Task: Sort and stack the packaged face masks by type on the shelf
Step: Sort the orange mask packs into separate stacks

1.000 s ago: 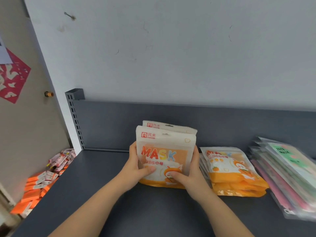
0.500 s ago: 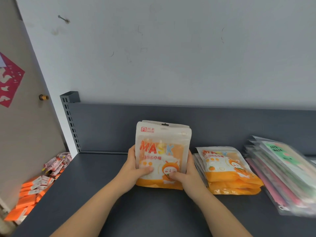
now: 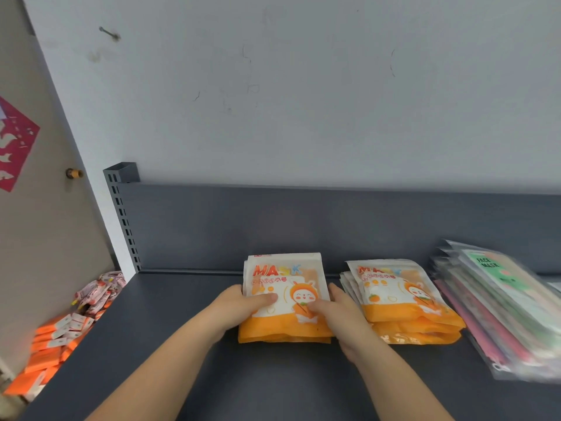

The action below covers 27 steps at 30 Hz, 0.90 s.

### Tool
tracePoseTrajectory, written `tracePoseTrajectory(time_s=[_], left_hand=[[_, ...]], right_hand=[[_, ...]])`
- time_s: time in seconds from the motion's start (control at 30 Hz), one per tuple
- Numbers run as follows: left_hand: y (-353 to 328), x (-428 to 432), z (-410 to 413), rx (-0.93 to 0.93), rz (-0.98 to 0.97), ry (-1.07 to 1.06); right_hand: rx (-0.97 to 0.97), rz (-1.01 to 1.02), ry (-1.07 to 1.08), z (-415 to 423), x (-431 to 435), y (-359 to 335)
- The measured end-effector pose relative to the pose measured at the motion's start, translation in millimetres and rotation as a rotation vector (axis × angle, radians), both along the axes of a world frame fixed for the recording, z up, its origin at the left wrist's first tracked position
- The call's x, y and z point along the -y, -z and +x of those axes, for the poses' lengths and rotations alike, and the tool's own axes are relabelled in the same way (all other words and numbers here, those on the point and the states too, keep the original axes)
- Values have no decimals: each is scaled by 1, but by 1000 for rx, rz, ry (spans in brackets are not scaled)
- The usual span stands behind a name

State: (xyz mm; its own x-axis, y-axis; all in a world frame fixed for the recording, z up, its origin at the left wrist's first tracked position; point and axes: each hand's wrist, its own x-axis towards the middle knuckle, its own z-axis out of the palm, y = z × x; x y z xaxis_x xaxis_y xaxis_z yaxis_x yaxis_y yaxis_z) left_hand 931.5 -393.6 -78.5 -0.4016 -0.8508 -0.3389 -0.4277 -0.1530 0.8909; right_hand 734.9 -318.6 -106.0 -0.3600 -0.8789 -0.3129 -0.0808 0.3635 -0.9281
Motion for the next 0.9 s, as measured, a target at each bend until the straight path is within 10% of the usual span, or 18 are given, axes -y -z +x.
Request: tracePoseTrajectory(time_s=[0.9], left_hand=[[2, -5, -29, -420, 235, -181]], right_hand=[[-91, -89, 66, 9, -15, -18]])
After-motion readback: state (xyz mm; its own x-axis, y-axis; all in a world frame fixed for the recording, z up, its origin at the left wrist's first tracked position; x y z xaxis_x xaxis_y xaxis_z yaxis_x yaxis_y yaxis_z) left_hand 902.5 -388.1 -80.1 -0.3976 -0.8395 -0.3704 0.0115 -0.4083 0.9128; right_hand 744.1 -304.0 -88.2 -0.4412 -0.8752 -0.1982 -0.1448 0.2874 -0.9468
